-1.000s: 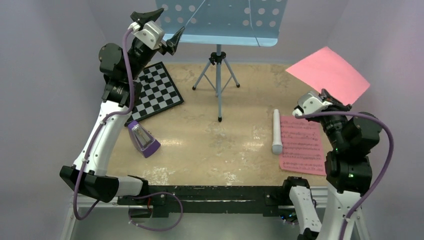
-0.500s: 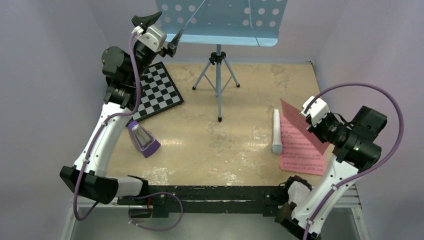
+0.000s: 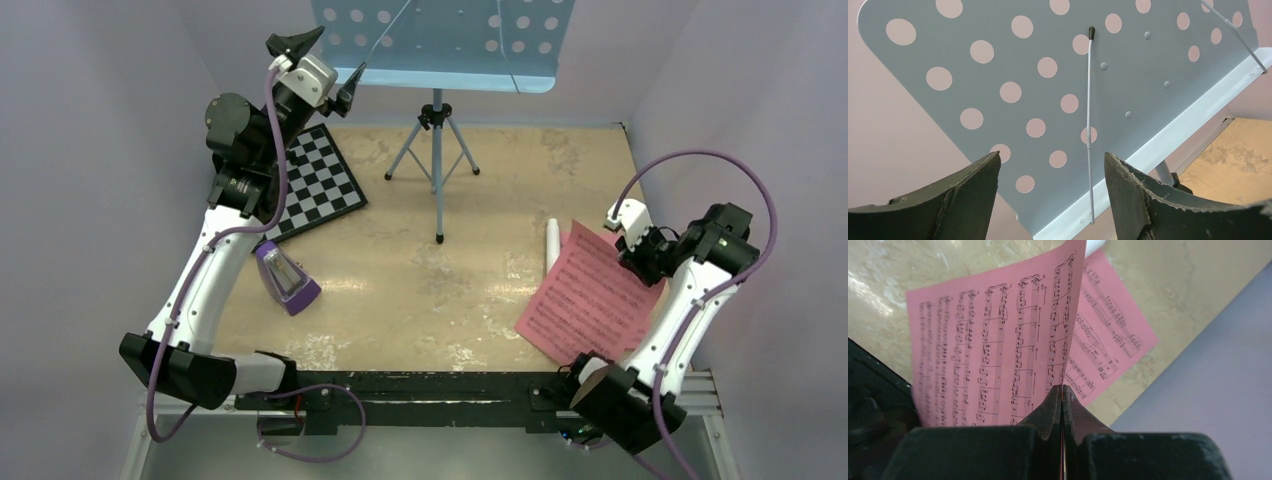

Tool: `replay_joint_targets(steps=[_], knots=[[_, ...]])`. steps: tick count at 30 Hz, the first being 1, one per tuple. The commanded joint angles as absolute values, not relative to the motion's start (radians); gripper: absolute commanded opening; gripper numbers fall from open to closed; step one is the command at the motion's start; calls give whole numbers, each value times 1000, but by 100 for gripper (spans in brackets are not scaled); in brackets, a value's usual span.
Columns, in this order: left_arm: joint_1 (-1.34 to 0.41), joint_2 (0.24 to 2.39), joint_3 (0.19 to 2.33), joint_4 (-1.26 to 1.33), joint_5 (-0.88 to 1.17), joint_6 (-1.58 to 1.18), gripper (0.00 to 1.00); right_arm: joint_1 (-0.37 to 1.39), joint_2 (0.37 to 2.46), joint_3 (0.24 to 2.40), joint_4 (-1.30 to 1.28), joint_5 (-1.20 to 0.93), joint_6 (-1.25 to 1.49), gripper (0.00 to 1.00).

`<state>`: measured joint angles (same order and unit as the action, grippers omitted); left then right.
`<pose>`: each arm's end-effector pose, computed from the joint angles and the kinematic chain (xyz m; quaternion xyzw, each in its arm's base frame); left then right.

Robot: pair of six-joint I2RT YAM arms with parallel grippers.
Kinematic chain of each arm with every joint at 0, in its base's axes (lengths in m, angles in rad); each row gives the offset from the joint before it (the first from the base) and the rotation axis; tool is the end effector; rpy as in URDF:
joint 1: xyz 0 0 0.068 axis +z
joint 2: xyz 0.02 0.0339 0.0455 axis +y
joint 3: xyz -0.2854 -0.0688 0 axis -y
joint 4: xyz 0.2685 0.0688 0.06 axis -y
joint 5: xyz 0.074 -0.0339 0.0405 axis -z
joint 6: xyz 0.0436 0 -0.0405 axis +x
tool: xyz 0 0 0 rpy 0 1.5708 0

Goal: Pack up the instrument practice props

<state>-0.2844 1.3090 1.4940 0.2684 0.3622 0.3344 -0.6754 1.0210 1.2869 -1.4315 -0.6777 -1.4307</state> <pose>0.2857 -0.0996 0.5478 0.3042 0.4502 -0.0746 0.8362 0.1394 -0.0767 0.3861 -0.4028 0.8341 -0.0038 0.3769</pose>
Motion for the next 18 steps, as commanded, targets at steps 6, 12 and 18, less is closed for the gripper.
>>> replay_joint_targets(steps=[6, 12, 18], knots=[[-289, 1296, 1540, 213, 344, 425, 79, -681, 1276, 1196, -1028, -485, -1542, 0], [-290, 1283, 1542, 152, 341, 472, 79, -650, 1443, 1249, -876, -454, -1560, 0], [-290, 1288, 1568, 95, 339, 517, 79, -564, 1543, 1269, -814, -456, -1538, 0]])
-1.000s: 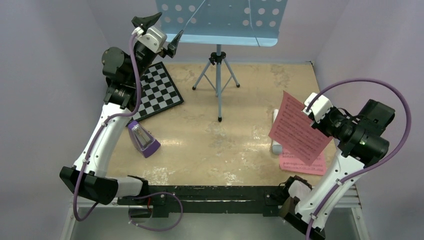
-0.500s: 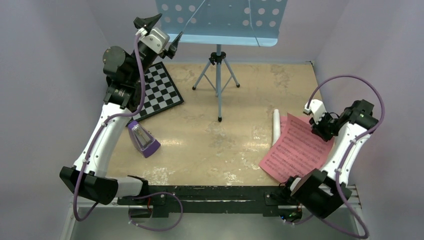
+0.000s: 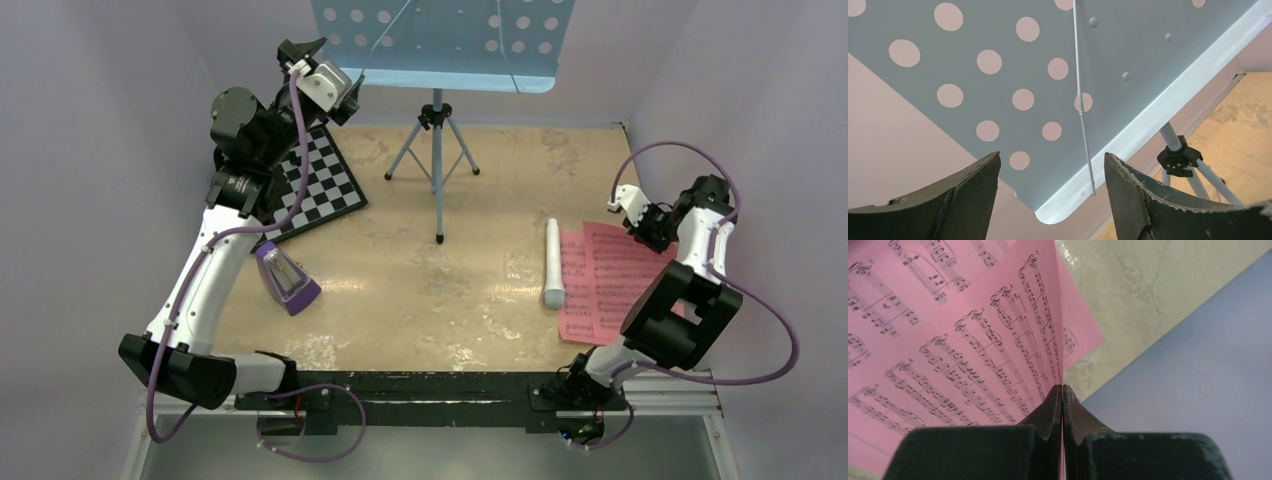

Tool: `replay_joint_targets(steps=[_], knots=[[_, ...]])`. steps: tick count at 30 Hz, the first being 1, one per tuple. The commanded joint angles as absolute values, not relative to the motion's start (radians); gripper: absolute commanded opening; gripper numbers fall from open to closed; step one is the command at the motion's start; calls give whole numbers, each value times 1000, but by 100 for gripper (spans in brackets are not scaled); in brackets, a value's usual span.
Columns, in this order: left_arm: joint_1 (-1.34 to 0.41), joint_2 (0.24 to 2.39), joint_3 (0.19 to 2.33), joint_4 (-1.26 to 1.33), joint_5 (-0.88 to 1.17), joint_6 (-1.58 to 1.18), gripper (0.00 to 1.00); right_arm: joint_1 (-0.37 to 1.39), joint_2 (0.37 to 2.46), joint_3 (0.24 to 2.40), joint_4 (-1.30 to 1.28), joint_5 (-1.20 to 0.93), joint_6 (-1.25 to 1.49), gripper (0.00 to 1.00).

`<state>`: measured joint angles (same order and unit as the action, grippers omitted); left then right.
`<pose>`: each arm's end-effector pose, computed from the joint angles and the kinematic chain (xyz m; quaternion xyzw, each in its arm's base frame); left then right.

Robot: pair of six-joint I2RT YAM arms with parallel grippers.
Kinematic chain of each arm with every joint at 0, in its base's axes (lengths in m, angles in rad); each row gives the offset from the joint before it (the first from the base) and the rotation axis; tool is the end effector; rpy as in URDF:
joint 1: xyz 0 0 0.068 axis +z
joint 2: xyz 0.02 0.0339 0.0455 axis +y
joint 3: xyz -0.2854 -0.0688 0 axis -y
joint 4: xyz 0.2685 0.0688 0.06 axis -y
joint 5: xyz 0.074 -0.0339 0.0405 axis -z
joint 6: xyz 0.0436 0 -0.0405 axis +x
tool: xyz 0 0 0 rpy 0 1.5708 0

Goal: Pack up the instrument practice props

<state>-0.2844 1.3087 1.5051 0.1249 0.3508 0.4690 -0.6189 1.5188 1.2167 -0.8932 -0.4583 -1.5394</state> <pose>0.2902 -0.1004 0.5367 0.3435 0.4835 -0.0280 0.8047 0.2725 -0.1704 0.2707 -0.4629 0.8384 -0.0549 0.2825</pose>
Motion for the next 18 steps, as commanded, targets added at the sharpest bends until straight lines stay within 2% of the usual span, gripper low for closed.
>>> replay_joint_targets(steps=[1, 9, 18], knots=[[-291, 1291, 1574, 88, 338, 522, 80, -548, 1557, 1279, -813, -452, -1515, 0], [-304, 1322, 1601, 70, 330, 557, 80, -515, 1677, 1422, -900, -438, -1295, 0], [-313, 1337, 1605, 85, 325, 573, 80, -523, 1572, 1311, -1045, -423, -1090, 0]])
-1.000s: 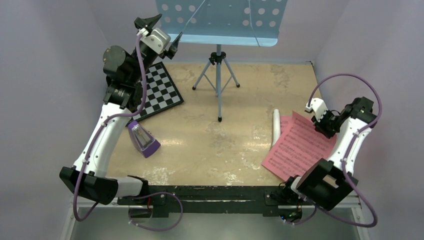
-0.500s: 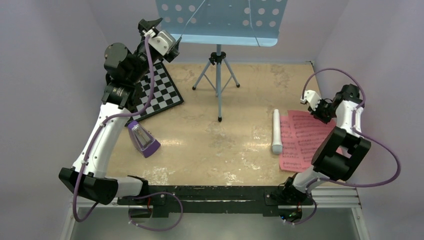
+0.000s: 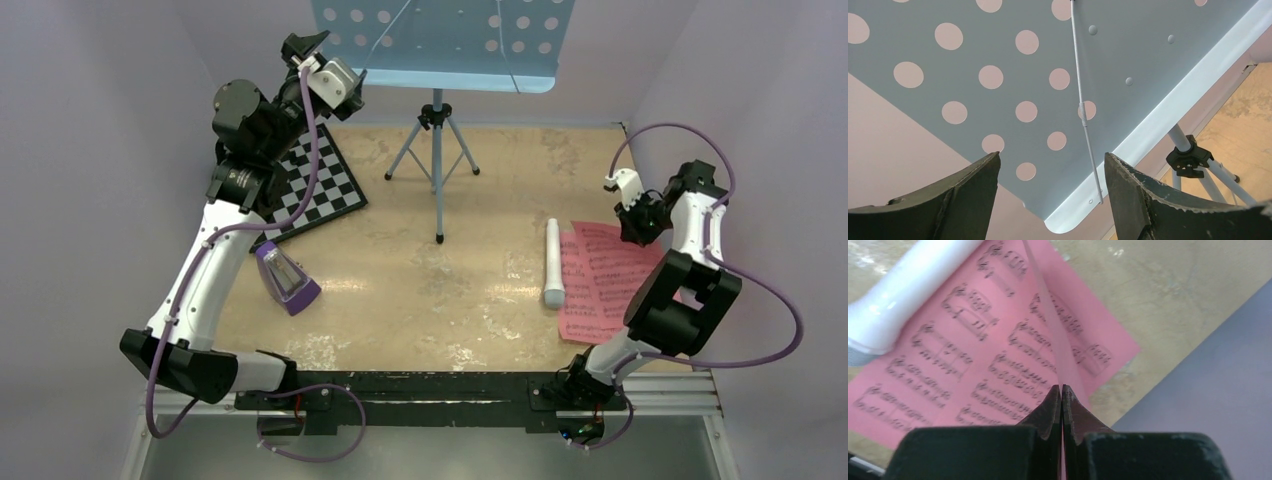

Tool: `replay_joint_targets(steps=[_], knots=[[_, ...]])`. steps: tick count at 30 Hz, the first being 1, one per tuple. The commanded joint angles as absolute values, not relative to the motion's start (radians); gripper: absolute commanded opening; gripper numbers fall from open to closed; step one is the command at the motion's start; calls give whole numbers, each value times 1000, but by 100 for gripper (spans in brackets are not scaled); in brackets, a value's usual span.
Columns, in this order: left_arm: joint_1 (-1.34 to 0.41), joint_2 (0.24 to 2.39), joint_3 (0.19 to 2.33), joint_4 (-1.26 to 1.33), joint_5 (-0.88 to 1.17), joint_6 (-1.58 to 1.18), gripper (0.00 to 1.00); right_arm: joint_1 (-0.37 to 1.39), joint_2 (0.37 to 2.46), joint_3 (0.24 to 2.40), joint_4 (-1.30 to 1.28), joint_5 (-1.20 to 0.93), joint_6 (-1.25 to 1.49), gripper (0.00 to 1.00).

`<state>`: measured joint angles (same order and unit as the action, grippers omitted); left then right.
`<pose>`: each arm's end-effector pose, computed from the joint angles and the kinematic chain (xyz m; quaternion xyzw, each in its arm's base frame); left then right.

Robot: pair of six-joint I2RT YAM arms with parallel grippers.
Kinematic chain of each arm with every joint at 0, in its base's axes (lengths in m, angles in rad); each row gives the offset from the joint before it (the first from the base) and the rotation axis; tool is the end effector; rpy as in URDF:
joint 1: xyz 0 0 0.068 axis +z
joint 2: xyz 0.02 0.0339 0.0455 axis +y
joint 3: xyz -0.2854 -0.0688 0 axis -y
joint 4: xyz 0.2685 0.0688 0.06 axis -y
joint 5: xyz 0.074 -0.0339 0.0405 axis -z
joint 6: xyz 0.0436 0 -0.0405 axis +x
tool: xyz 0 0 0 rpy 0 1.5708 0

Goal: Pack up the instrument practice props

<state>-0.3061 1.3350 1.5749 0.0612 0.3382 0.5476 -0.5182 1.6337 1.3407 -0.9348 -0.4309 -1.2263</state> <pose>0.2911 -0.1072 0.5472 0.3654 0.4760 -0.0035 0.7999 0.3135 -0.1578 0.2712 -0.3679 0.8902 0.0078 0.2685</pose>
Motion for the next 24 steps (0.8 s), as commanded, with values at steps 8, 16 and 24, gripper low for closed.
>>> replay_joint_targets(steps=[8, 16, 24], knots=[[-314, 1345, 1609, 84, 335, 570, 80, -529, 1671, 1492, -1151, -455, -864, 0], [-315, 1316, 1575, 88, 330, 579, 80, -508, 1830, 1613, -1130, -379, -859, 0], [-314, 1237, 1497, -17, 410, 562, 81, -507, 1746, 1525, -1056, -370, -847, 59]])
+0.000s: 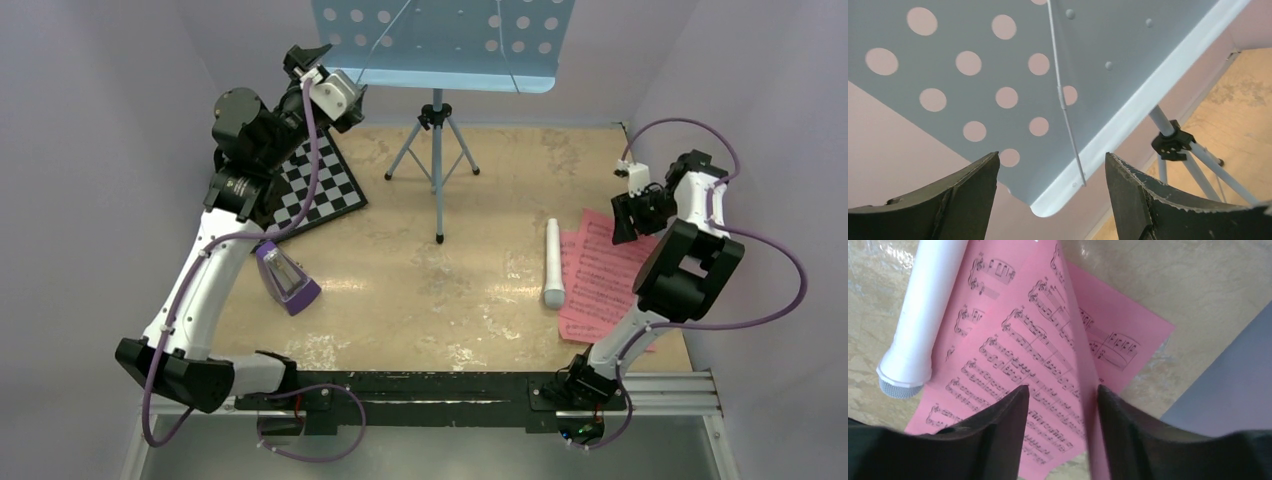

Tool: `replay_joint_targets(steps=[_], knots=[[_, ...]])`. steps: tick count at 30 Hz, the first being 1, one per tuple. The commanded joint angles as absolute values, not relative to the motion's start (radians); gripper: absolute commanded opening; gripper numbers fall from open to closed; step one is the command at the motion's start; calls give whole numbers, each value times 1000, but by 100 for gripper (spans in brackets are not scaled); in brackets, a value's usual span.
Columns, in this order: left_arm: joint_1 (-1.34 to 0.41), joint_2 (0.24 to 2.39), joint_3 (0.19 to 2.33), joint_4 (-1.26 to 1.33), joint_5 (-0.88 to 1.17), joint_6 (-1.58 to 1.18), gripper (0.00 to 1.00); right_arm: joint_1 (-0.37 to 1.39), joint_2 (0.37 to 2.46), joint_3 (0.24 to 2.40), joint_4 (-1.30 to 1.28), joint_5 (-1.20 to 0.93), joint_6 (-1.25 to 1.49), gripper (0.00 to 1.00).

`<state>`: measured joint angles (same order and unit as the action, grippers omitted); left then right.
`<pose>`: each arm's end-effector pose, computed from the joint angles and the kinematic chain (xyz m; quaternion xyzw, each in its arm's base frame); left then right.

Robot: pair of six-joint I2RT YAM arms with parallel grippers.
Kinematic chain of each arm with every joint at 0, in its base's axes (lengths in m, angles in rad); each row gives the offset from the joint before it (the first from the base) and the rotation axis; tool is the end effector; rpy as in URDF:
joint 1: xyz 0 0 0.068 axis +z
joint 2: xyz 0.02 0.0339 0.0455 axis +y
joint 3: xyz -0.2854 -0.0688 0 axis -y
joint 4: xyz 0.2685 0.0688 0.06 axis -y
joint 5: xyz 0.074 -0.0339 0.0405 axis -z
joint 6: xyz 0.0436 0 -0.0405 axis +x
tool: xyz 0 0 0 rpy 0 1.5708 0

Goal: Pack up the instrument practice props

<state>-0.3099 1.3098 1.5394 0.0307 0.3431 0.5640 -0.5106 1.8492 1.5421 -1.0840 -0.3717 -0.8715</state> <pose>0.2863 -0.1071 0.5384 0.3767 0.4867 -0.0042 0.7881 0.3506 -0.1782 0.2512 -0.1920 0.9599 0.0856 0.1852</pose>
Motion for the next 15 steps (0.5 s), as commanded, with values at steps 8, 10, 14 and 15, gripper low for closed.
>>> replay_joint_targets(steps=[8, 10, 14, 15], knots=[[-314, 1150, 1294, -90, 583, 367, 77, -476, 1473, 1513, -921, -530, -602, 99], [-317, 1168, 1258, -64, 633, 263, 73, -424, 1417, 1515, -922, -573, -557, 99], [-395, 1200, 1166, 59, 549, 369, 70, -241, 1279, 1446, -812, -645, -504, 99], [-411, 1211, 1133, 98, 529, 442, 70, -194, 1247, 1442, -767, -655, -490, 99]])
